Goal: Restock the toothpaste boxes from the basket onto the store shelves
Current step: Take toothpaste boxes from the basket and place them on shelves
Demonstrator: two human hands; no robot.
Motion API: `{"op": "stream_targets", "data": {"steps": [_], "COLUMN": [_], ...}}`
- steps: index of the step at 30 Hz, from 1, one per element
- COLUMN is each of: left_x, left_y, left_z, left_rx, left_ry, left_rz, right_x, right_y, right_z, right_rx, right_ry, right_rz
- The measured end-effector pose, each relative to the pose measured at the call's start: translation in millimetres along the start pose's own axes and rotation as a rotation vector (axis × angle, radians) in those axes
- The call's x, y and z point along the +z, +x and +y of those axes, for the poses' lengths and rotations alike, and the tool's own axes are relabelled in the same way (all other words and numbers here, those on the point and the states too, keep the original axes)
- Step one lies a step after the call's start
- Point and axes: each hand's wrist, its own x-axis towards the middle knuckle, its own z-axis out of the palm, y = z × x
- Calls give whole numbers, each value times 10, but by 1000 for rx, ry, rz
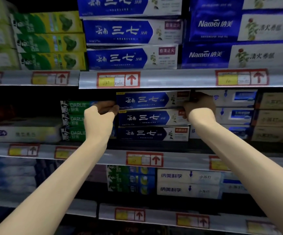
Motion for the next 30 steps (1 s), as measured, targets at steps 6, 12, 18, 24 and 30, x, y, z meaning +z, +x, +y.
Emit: {"op": "stream_targets", "data": {"steps": [6, 12, 18, 24, 30], "left_x": [-62, -149, -270, -404, -471], "left_y": [-50, -151, -320, -688, -1180], "left_z": [78, 203, 356, 466, 509], "left_rx": [1, 32, 48, -13, -120], "left_ry": [54, 85, 66, 43, -47], "left_rz": [11, 6, -41, -115, -230], "right_x": [12, -39, -236, -616, -1129], "right_y": [-122, -230, -403, -647, -999], "right_z": [-78, -111, -131, -44, 90], "right_rx": [70, 89, 70, 36, 43], "right_ry": [60, 185, 221, 246, 265], "right_rz": [47, 73, 120, 57, 32]}}
